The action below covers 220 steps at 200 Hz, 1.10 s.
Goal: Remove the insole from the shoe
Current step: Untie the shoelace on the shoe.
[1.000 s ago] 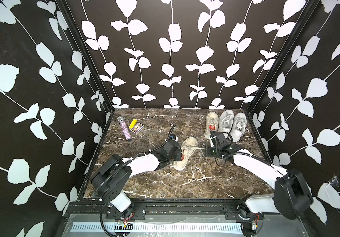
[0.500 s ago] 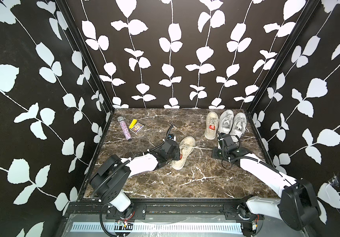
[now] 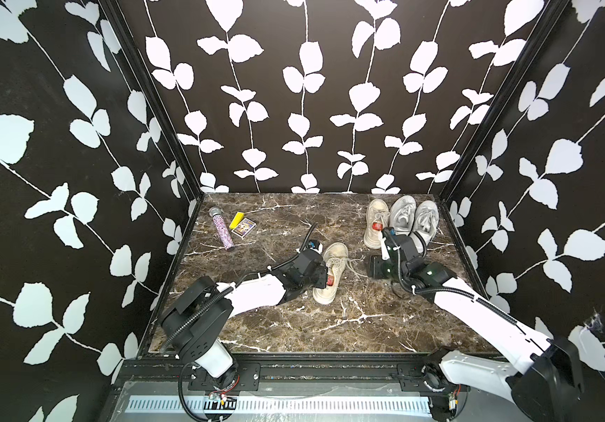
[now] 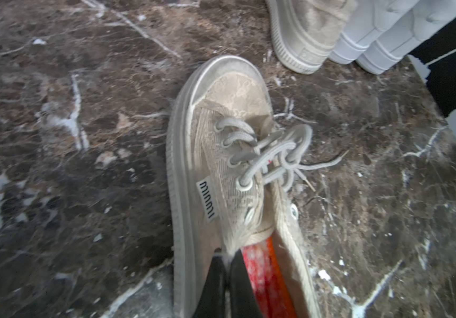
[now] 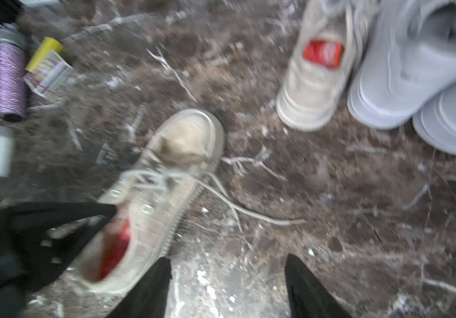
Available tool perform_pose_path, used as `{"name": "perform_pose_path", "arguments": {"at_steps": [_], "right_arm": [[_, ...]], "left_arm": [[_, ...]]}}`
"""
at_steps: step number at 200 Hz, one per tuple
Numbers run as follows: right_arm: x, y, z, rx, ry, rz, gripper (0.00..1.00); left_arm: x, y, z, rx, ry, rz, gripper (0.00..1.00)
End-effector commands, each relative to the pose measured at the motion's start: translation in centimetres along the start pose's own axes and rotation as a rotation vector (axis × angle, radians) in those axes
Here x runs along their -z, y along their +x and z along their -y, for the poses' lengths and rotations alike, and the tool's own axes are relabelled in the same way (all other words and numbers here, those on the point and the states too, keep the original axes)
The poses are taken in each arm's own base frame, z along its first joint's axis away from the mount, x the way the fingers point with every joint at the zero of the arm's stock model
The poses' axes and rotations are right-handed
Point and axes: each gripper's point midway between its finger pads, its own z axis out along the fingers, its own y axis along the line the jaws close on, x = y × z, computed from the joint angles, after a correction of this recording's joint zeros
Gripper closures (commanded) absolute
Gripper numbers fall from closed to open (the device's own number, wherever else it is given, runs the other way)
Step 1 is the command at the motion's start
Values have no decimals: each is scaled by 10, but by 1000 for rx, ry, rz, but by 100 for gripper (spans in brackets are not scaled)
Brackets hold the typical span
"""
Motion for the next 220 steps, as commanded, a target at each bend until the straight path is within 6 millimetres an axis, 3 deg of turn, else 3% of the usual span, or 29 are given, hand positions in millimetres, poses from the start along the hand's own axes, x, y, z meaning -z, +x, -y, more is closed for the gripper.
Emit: {"name": "perform_pose_path", "arguments": {"at_steps": [1, 45, 76, 181, 220], "right_arm": [[-12, 3, -6, 93, 42, -34, 31], [-43, 14, -24, 131, 30, -98, 30], [-58, 23, -22, 147, 53, -123, 31], [-82, 34, -18, 159, 92, -155, 37], [-90, 28, -9, 148, 155, -109, 38]], "left_arm": [[5, -26, 28, -15, 69, 67, 100], [6, -19, 43, -31, 101, 57, 100], [7, -17, 51, -39, 122, 54, 100], [4, -13, 65, -39, 173, 44, 100], [4, -13, 69, -41, 190, 45, 100]]}}
